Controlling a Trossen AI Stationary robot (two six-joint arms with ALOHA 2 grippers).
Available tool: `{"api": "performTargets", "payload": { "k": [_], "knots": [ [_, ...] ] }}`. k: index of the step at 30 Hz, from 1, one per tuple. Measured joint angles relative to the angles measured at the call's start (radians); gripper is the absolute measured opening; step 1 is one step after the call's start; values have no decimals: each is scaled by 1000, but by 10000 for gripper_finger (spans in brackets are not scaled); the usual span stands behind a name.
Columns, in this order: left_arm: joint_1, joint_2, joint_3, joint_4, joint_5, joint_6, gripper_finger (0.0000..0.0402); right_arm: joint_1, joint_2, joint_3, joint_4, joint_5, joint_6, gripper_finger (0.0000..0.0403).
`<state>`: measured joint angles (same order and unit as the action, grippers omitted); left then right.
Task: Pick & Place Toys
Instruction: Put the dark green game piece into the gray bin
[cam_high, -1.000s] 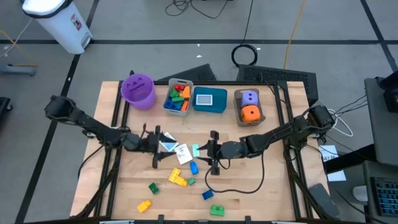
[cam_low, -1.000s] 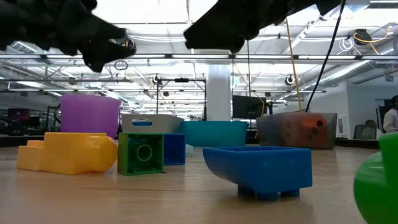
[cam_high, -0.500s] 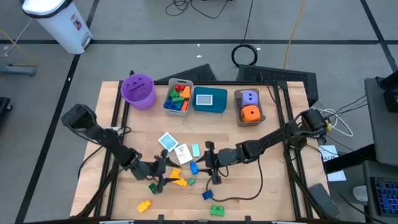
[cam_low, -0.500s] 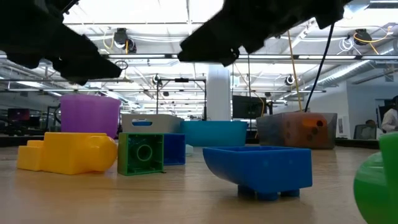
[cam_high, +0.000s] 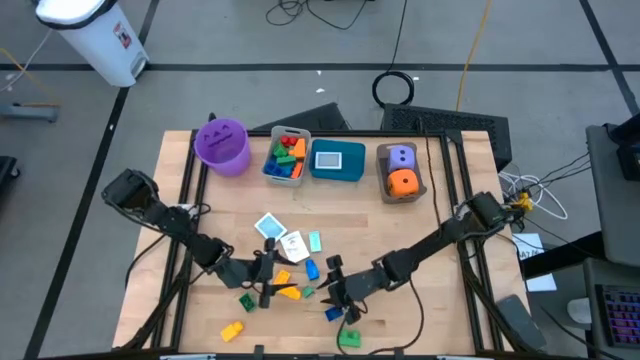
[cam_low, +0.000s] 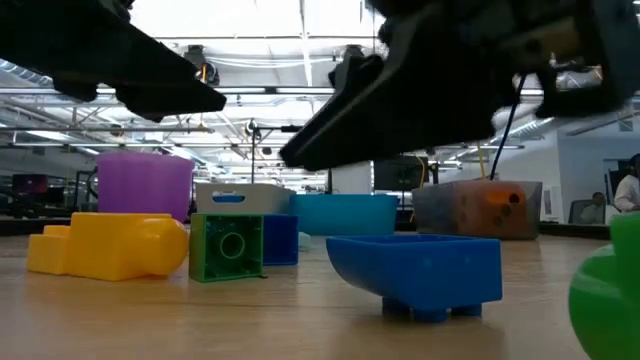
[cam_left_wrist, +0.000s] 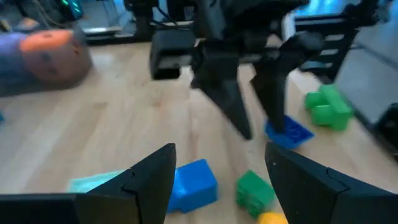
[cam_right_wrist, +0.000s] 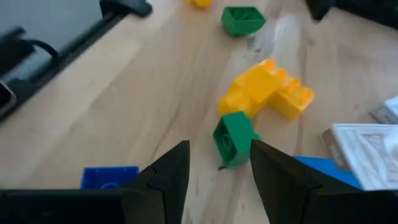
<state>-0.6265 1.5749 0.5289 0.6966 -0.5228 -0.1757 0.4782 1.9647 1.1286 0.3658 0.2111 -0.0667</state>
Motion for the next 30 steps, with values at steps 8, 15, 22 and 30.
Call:
{"api": "performTargets", "payload": {
  "k": [8, 15, 22, 30],
  "knots": [
    [-5, 0, 0, -42, 79, -124, 253, -43, 108, 79, -7, -3, -128, 160],
    [-30, 0, -1, -51, 80, -147, 253, -72, 127, 121, -3, -55, -162, 160],
    [-55, 0, -1, -51, 78, -154, 253, -92, 128, 121, -4, -136, -153, 160],
    [-47, 0, -1, -51, 77, -161, 253, -109, 149, 120, -1, -134, -131, 159]
  ]
}}
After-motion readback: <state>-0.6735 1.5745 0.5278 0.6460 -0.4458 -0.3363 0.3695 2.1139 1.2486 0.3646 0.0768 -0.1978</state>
